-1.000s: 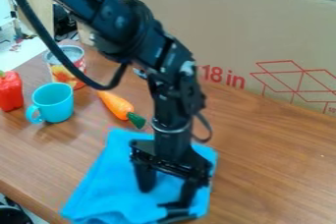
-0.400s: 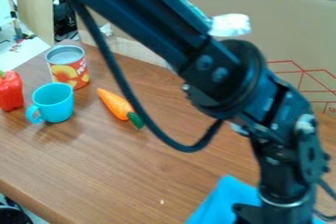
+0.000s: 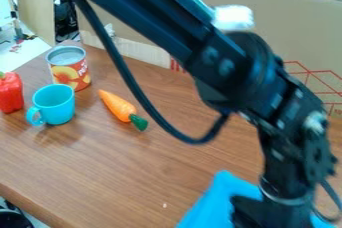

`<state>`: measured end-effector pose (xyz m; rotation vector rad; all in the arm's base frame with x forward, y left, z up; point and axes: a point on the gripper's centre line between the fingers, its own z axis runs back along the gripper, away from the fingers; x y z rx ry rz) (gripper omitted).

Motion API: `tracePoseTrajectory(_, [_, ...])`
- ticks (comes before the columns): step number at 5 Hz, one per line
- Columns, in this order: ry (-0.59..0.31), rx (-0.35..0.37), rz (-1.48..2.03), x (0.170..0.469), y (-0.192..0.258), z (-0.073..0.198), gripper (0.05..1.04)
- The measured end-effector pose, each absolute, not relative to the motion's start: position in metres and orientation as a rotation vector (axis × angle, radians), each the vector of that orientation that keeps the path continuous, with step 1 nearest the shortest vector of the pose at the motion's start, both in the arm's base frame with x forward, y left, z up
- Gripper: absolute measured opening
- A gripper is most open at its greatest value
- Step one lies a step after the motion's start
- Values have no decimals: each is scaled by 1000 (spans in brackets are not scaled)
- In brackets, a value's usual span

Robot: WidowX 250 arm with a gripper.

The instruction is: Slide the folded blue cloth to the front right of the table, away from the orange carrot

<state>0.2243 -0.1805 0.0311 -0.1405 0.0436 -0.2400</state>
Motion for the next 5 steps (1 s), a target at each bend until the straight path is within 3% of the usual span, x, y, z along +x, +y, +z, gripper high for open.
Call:
tracePoseTrajectory(1, [9,-99,-157,236,-152,54,1005])
tracePoseTrajectory(2, [-9,-106,-150,237,-141,66,1005])
tracePoseTrajectory(3, [-39,-157,-203,231,-128,88,1004])
tracePoseTrajectory(5, [168,-64,-362,217,-85,135,1004])
